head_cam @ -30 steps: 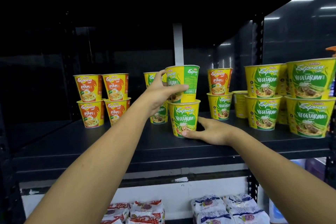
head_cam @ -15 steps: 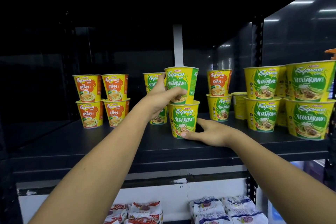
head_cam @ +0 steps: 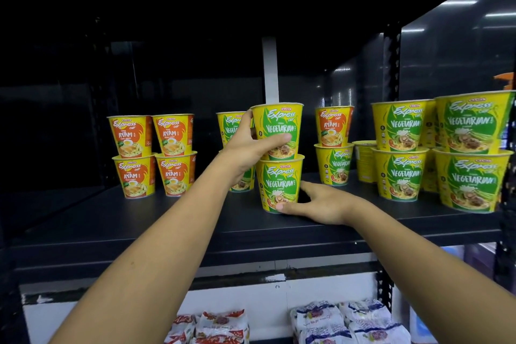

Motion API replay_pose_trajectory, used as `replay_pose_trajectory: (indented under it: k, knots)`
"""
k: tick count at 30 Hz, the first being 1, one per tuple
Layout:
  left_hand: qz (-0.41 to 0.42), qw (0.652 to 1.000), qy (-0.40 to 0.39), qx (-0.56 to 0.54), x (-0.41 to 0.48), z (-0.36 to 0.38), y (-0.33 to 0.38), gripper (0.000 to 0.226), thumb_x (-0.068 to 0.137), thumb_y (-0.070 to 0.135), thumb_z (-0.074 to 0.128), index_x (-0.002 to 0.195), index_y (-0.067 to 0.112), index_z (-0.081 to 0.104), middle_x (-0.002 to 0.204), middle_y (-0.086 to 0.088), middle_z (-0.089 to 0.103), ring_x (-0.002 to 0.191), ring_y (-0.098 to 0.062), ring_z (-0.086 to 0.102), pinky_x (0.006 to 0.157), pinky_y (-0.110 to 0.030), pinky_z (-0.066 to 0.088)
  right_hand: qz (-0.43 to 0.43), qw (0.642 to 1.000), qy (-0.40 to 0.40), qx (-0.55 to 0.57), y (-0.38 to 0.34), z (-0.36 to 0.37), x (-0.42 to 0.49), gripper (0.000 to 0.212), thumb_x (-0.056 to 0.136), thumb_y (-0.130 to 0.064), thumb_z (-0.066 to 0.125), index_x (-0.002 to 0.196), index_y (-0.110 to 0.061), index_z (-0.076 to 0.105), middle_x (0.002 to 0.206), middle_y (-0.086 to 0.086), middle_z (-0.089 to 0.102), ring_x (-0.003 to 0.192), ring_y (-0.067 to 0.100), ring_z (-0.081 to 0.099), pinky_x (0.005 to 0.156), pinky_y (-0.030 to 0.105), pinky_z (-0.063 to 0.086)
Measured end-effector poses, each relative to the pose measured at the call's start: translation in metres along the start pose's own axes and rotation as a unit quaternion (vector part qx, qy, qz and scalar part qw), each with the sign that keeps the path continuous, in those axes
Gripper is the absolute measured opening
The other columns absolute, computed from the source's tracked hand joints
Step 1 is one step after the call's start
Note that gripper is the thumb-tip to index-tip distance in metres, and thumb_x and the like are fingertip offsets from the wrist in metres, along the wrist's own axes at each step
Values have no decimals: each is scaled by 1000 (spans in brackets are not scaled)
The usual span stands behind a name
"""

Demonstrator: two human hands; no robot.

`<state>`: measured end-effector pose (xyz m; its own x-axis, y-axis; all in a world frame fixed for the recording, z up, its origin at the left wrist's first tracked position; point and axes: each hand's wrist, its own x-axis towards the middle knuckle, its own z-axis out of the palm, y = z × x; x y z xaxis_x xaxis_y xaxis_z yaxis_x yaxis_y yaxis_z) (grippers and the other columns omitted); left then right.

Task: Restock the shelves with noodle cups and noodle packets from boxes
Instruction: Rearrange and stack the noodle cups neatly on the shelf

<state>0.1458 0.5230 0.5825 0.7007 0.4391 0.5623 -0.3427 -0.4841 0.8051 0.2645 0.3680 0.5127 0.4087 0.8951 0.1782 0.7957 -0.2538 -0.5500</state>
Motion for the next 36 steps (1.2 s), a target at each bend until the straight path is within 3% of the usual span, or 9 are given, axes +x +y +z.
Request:
replay_pose_trajectory:
  k: [4,15,30,33,36]
  knots:
    - [-1,1000,-2,-21,0,-3,-3,88,75,31,92,147,28,42,122,1,73,106,-16,74,99,-45,57,2,1000,-1,3,0,0,0,77,84,-75,62,149,-40,43,150,-12,52,134,14,50,109,33,38]
    - [0,1000,-19,-22,0,-5,-2,66,80,23,88,136,26,53,120,-3,74,108,-21,74,102,-49,55,3,1000,5,2,1,0,0,75,83,-76,62,148,-43,44,151,-12,51,135,13,49,107,32,38]
    - [2,999,-27,-25,2,-7,-7,74,73,34,92,136,27,53,123,-1,73,111,-21,72,103,-50,54,12,1000,0,13,-2,-1,0,70,85,-72,63,147,-44,44,153,-12,49,138,15,46,104,31,34]
    - [2,999,-34,6,0,-10,-8,83,70,46,91,140,32,49,129,4,70,119,-16,68,107,-48,51,14,1000,-2,15,-1,-1,0,69,86,-71,63,147,-43,44,153,-12,49,138,15,46,104,31,34]
    - [-20,989,-90,111,-5,-27,-11,102,65,69,86,150,43,36,144,13,57,134,-11,54,116,-49,41,19,999,10,27,-1,-1,1,76,82,-72,67,148,-41,43,153,-11,50,137,15,47,109,34,36]
